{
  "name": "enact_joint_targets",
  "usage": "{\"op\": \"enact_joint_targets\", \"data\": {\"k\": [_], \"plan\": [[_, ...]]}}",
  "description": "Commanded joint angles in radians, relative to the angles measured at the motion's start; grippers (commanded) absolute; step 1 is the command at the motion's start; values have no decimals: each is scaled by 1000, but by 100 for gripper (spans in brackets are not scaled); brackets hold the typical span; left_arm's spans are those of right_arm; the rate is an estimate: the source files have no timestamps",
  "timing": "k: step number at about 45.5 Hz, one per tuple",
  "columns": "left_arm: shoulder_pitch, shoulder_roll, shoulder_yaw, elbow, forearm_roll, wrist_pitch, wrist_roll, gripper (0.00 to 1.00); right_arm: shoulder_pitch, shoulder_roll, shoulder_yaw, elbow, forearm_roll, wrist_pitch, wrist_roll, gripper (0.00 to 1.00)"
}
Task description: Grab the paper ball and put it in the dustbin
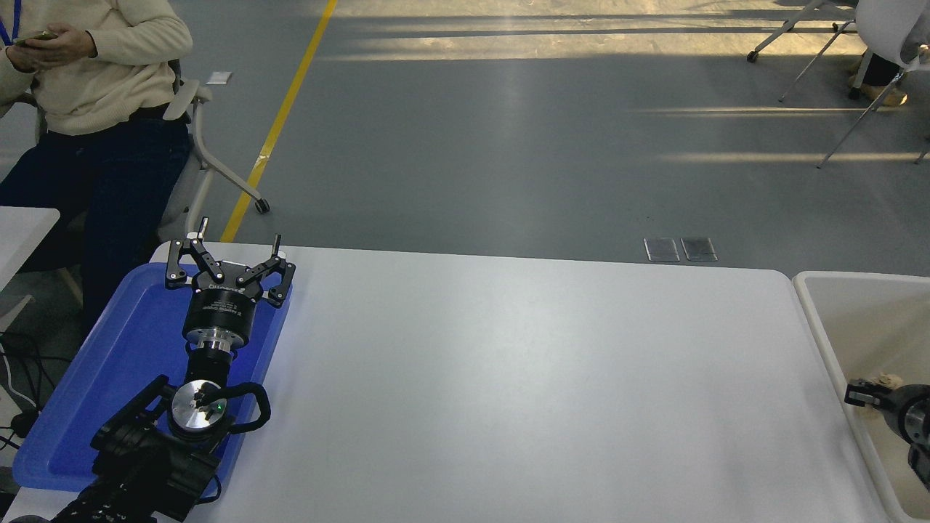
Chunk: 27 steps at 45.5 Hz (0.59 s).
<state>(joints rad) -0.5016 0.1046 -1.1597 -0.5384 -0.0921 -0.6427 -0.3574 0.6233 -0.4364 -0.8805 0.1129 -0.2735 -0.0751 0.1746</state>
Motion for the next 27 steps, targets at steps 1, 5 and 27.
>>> {"op": "enact_joint_targets", "data": {"k": [1, 5, 27], "plan": [[0, 0, 0, 0, 0, 0, 0, 100, -4, -5, 31, -7, 5, -9, -1, 94], [0, 0, 0, 0, 0, 0, 0, 100, -1, -7, 44, -7, 5, -11, -1, 96], [0, 0, 0, 0, 0, 0, 0, 100, 85, -18, 225, -6, 106, 6, 5, 98]]}}
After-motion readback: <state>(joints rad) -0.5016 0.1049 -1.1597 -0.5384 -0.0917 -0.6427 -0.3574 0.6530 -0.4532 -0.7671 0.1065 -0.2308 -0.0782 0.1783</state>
